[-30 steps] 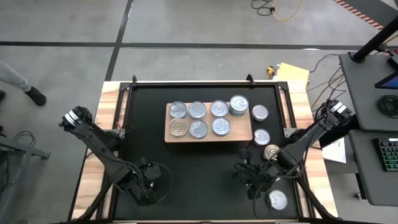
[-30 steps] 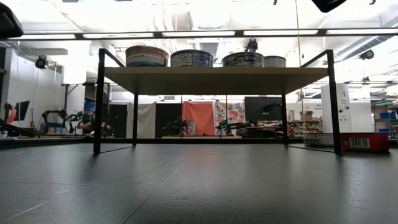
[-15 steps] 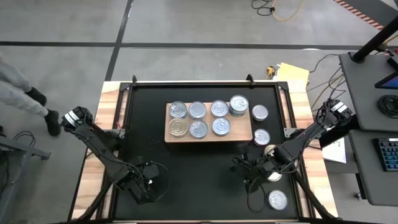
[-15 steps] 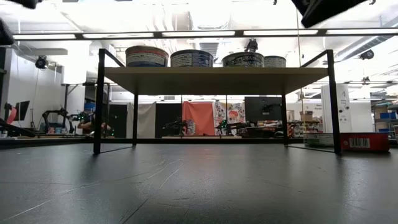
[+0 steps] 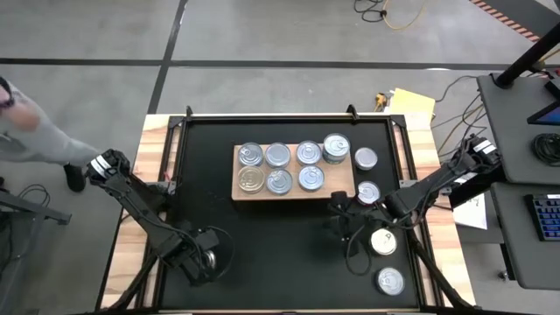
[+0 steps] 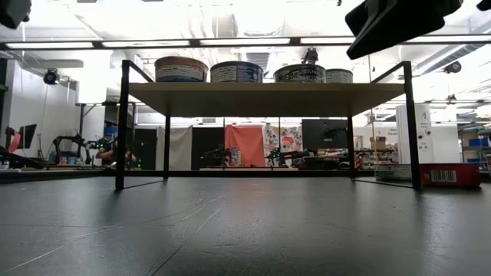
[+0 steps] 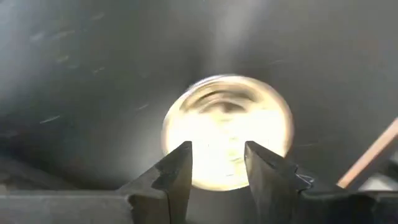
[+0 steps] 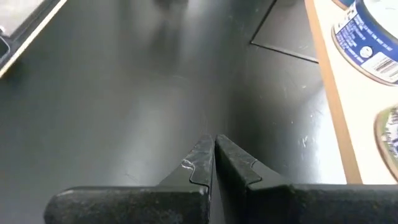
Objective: Stack canned seafood by type on shelf
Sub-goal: Stack the blue tuna can on the blue tuna can
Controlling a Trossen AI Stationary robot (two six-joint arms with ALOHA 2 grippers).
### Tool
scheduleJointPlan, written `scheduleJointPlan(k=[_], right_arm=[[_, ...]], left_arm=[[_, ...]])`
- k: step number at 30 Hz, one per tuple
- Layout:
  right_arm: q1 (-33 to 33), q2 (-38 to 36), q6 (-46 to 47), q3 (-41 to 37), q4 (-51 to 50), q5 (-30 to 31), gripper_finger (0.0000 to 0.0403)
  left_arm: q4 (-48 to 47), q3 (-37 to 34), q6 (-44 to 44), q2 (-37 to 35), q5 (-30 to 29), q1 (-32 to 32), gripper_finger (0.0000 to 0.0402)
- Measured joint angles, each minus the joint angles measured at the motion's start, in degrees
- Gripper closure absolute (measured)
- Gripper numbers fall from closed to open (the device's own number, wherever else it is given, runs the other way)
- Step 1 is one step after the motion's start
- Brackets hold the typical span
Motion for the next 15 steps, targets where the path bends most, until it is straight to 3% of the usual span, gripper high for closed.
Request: scheduleJointPlan(k=[6,15], right_arm=[[-0.03,0.0,1.83,-1.08,3.0,-0.01,0.0394],[-0.03,0.0,0.72,-1.08,5.73,0.05,0.0394]], left_arm=[[-11.98,-0.89,-10.17,-0.02,0.64,0.0,0.0273],[5.44,-4.54,0.76,-5.2,-2.86,-0.09,0.0296]])
